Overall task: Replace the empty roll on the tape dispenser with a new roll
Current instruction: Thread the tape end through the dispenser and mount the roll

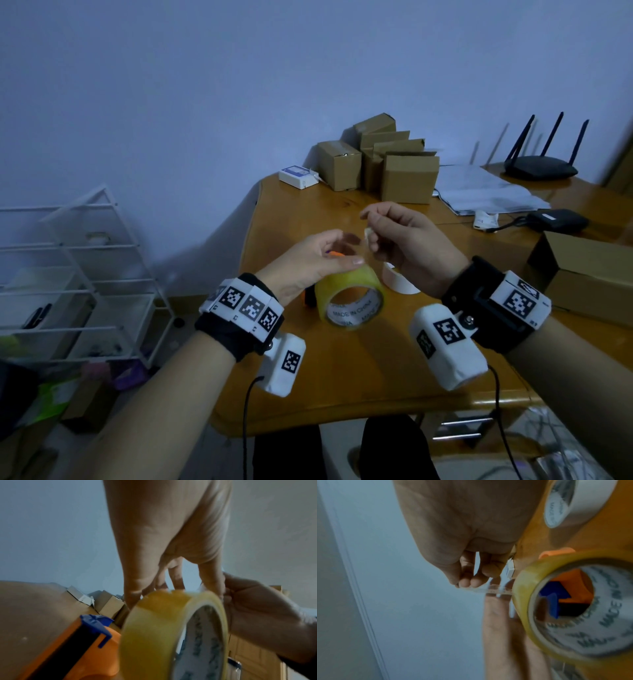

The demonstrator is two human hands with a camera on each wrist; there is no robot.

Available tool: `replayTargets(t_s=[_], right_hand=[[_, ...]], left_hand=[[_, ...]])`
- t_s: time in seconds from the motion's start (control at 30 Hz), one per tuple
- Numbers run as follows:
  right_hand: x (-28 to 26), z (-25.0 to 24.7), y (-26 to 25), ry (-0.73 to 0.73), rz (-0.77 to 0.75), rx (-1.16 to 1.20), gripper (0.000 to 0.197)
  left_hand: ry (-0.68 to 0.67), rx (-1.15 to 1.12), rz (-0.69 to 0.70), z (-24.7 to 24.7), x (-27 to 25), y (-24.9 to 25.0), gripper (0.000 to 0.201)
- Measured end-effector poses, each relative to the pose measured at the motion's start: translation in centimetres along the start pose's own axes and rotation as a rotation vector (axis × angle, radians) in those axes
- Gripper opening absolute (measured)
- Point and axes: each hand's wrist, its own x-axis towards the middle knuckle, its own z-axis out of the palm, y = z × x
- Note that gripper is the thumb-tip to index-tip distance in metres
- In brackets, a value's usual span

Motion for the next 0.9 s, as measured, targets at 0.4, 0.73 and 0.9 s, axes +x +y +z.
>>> replayTargets(t_s=[0.4, 0.73, 0.9], right_hand=[[0.5, -0.3, -0.4, 0.160, 0.090, 0.592, 0.015], [0.1, -0.4, -0.4, 0.084, 0.104, 0.896, 0.006], [0.5, -0.4, -0.4, 0.099, 0.135, 1.033, 0.008]], left_hand=[[-0.073, 0.204, -0.039, 1.8, 0.3, -0.4, 0.045], [-0.188, -0.152, 0.017, 1.7, 0.1, -1.4, 0.060], [-0.201, -0.249, 0.027, 1.6, 0.1, -1.6, 0.057]])
